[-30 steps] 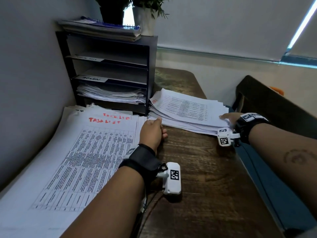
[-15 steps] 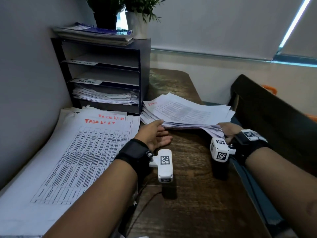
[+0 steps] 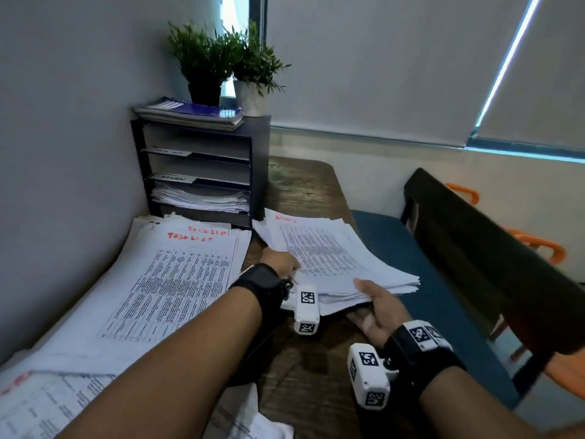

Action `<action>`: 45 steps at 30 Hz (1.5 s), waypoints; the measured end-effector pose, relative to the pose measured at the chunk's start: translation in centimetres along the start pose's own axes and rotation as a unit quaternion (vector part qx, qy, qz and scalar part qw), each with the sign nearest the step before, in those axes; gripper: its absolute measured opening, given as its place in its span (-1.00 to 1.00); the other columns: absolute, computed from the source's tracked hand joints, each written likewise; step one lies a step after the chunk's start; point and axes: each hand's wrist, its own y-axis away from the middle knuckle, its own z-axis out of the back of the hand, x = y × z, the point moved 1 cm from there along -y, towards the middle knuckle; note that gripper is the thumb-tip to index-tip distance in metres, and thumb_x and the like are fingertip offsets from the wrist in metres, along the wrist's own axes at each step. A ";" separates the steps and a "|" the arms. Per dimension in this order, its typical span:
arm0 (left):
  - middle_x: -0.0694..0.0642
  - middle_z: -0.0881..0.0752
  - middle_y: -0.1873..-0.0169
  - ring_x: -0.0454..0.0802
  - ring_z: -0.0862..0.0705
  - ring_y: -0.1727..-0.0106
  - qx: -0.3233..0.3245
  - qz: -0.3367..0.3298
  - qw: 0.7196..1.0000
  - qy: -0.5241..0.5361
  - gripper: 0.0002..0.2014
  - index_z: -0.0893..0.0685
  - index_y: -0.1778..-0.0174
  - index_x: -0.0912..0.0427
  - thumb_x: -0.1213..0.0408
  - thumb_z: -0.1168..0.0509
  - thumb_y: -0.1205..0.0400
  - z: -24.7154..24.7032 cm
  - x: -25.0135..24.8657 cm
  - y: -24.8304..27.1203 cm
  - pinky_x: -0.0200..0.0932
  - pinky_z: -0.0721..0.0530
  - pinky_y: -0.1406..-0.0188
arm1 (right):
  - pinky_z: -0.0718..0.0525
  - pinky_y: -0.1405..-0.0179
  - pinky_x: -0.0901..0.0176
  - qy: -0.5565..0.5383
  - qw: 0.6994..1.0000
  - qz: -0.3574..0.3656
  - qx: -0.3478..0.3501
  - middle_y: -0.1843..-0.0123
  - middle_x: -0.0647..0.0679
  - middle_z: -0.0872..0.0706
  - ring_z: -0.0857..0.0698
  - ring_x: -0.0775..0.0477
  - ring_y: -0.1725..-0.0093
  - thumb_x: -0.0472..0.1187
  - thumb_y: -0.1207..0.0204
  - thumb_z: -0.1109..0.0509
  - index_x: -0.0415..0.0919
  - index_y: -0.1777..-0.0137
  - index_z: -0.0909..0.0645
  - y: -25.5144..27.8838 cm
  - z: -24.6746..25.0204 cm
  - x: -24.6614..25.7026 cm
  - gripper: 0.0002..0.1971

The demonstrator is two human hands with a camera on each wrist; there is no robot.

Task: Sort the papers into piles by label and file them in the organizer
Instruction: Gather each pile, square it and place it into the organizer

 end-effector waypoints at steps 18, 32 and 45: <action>0.23 -0.77 -0.26 0.29 -0.76 -0.26 0.178 -0.099 0.969 0.138 -0.36 -0.41 -0.55 0.05 0.56 -0.40 -0.59 10.6 6.2 10.1 0.32 -0.63 -0.37 | -0.58 -0.44 -0.23 0.374 0.912 0.099 0.132 -0.26 -0.12 -0.79 -0.78 -0.16 -0.19 -0.12 -0.43 -0.62 -0.07 -0.27 -0.66 4.5 -0.7 2.7 -0.58; 0.39 -0.75 -0.07 0.42 -0.70 -0.12 -0.038 -0.310 0.939 0.143 -0.66 -0.73 -0.06 0.12 0.51 -0.30 -0.43 9.5 -3.7 15.6 0.29 -0.76 0.00 | -0.60 -0.44 -0.29 0.201 0.923 0.297 0.137 -0.16 -0.35 -0.80 -0.77 -0.35 -0.23 -0.34 -0.32 -0.61 -0.35 -0.11 -0.76 9.3 -5.7 7.9 -0.66; 0.25 -0.74 -0.18 0.12 -0.77 -0.18 -0.068 -0.420 0.882 0.204 -0.54 -0.54 -0.32 0.23 0.26 -0.44 -0.51 10.1 -9.0 16.9 -0.04 -0.78 -0.07 | -0.47 -0.49 -0.48 0.120 0.902 0.353 0.220 -0.35 -0.47 -0.67 -0.63 -0.51 -0.38 -0.24 -0.22 -0.72 -0.37 -0.38 -0.60 12.6 -6.2 11.3 -0.30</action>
